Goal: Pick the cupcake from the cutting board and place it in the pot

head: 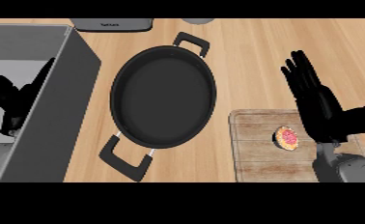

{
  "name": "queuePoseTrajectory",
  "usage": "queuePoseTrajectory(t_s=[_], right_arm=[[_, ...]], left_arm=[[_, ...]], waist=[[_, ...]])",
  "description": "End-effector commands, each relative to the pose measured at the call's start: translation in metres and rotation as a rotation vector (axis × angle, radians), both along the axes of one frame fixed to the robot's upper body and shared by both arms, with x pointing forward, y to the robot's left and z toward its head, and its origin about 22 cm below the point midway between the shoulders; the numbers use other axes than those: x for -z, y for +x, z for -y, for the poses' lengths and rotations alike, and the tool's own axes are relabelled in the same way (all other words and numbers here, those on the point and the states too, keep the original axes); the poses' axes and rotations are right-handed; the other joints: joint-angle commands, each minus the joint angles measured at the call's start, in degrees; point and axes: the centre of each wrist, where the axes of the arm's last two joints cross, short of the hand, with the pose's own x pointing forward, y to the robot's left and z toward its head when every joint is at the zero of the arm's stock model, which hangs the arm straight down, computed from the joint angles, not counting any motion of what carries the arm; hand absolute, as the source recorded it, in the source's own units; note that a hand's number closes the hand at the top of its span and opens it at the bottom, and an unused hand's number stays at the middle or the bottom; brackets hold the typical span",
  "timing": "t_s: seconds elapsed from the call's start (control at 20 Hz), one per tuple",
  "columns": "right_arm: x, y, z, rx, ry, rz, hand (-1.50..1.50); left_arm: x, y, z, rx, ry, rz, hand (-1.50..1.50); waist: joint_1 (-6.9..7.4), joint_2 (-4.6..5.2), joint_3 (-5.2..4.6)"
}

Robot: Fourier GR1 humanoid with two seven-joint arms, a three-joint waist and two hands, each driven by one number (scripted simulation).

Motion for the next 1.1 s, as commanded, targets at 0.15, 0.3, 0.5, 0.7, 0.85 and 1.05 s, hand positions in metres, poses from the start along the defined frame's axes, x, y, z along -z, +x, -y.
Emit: queuePoseTrajectory(t_s=[0.15, 0.3, 0.5, 0.7, 0.85, 1.05], right_arm=[[0.049, -0.051, 0.07, 0.533, -0.041, -0.31, 1.5], [0.064, -0.088, 0.137, 0.624, -0.582, -0.422, 1.5], [0.067, -0.115, 0.146, 0.916, -0.745, -0.242, -1.5], [0.074, -0.135, 0.104, 0.996, -0.703, -0.16, -1.5], [0.074, -0.16, 0.087, 0.957, -0.717, -0.235, -1.5], [0.064, -0.17, 0.08, 0.872, -0.733, -0.365, -1.5]], left_arm=[[-0.013, -0.02, -0.022, -0.068, 0.125, 0.021, 0.0], [-0.03, -0.018, -0.015, -0.047, 0.107, 0.06, 0.0], [-0.018, -0.041, -0.021, -0.091, 0.144, -0.001, 0.0], [-0.011, -0.053, -0.011, -0.074, 0.165, 0.005, 0.0], [-0.016, -0.057, -0.002, -0.061, 0.167, 0.009, 0.0], [-0.018, -0.055, 0.001, -0.042, 0.159, 0.036, 0.0]], waist=[[-2.81, -1.25, 0.58], [-3.4, 1.1, -1.23], [-3.39, -1.23, -0.12], [-2.61, -1.3, 0.05], [-1.62, -1.01, 0.02], [-0.24, -0.17, -0.09]])
